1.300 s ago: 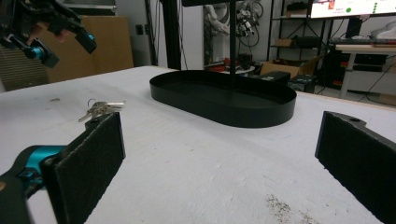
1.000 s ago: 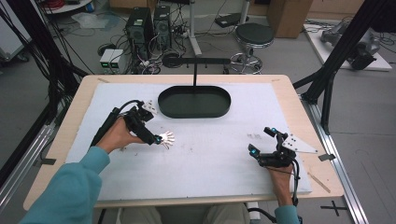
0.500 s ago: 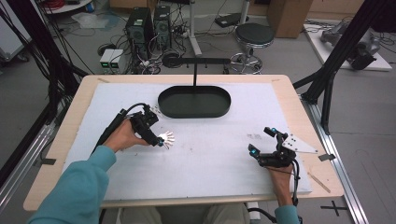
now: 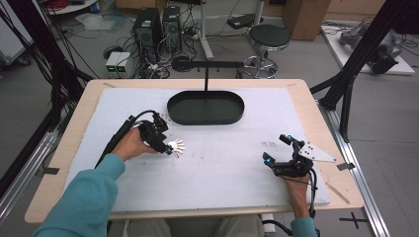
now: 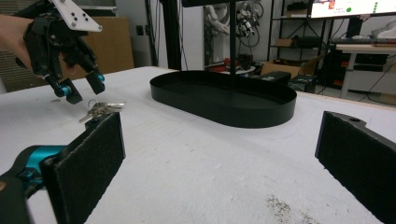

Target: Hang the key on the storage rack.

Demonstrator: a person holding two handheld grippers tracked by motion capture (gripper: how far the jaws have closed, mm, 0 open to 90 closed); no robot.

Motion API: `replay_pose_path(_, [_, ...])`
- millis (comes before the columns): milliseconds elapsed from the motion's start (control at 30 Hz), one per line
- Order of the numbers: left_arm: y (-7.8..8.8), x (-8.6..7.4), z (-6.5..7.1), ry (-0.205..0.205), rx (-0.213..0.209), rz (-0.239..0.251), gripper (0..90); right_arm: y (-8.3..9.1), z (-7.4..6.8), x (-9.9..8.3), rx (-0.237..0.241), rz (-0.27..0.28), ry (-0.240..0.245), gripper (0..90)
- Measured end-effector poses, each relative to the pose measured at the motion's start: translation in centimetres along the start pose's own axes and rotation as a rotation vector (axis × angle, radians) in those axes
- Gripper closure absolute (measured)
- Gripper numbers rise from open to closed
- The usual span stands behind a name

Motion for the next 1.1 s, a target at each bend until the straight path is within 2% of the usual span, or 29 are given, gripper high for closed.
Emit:
replay_pose_path(267, [-0.22,-0.24,-0.06,0.001,-0.010,-0.009,59.5,0.00,0.00,0.00,0.001,0.000,0.000,0.6])
replay_pose_path(433, [-0.37,-0.34,-0.09,0.006,-0.015,-0.018,66.6,0.00,0.00,0.00,0.001,0.000,0.000,0.6])
replay_pose_path(733, [-0.53,-0.35,-0.16,0.016,-0.022,-0.020,76.2,0.00,-0.01,0.00,0.001,0.000,0.000,0.6])
replay_pose_path(1100, [-0.67,-0.18,-0.20,0.054,-0.029,-0.015,84.6,0.00,0.00,0.00,0.001,0.000,0.001,0.6])
Point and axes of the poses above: each handheld gripper's, and its own axes: y roughly backward along the jaws, x roughly out of its top, z roughly to its right, the point moved 10 cm from there along -y, roughly forward along the jaws, and after that the axes turned 4 degrees about -x, right-handed, at the moved point
